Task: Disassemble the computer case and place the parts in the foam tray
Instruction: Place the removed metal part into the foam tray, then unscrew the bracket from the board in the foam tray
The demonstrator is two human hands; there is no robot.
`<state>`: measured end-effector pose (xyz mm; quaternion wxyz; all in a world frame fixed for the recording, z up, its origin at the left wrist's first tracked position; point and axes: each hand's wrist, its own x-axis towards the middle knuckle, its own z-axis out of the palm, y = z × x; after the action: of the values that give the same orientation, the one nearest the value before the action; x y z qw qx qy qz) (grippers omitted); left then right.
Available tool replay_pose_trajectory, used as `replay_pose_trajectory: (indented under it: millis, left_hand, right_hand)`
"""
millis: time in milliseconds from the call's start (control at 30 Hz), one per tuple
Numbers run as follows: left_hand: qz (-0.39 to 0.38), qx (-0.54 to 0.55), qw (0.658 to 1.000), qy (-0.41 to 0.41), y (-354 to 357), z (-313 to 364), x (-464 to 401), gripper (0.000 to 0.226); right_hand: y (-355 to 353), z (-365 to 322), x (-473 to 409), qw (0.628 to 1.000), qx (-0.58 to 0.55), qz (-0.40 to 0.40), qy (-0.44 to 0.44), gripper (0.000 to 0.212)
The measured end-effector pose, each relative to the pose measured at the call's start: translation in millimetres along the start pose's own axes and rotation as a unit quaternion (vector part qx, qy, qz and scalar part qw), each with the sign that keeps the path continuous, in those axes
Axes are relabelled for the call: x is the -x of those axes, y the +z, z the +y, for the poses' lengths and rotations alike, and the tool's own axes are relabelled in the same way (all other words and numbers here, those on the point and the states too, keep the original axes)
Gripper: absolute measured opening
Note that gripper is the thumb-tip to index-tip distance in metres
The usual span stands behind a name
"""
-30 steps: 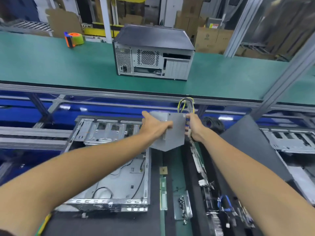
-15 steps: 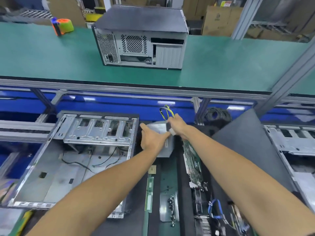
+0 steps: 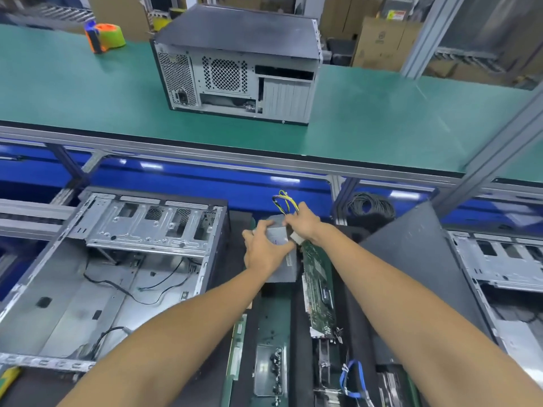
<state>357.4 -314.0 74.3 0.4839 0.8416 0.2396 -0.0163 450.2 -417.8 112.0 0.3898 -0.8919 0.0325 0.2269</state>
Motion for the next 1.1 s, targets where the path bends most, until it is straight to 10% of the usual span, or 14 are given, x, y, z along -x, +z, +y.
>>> replay_pose_trajectory:
  millis: [533, 700, 800, 900, 1100]
  left_hand:
    - [-0.078, -0.068, 0.985, 0.136, 11.7, -54.4, -30.1, 0.052]
    - [-0.055, 0.093, 0.994, 0.036, 25.3, -45.7, -22.8, 0.027]
    - [-0.082, -0.038, 0.993, 0.078, 14.6, -54.0, -19.6, 0.035]
    - [-0.099, -0.354, 0.91, 0.192, 16.8, -71.3, -7.5, 0.079]
    - [-0.076, -0.486, 0.843, 0.218, 21.7, -72.8, 8.6, 0.095]
  right_hand:
    - [22.3, 35.3, -11.1, 0.958, 0.284, 0.024, -0.045, 0.009]
    - [32.5, 28.2, -10.3, 0.911, 0.392, -0.029, -0.123, 0.015]
    - [41.7, 23.8, -4.2, 0.887, 0.436, -0.008, -0.153, 0.017]
    - [48.9, 21.4, 5.5, 0.846, 0.505, -0.017, -0.172, 0.038]
    - [56.2, 17.5, 29.1, 0.803, 0.556, 0.019, -0.215, 0.024]
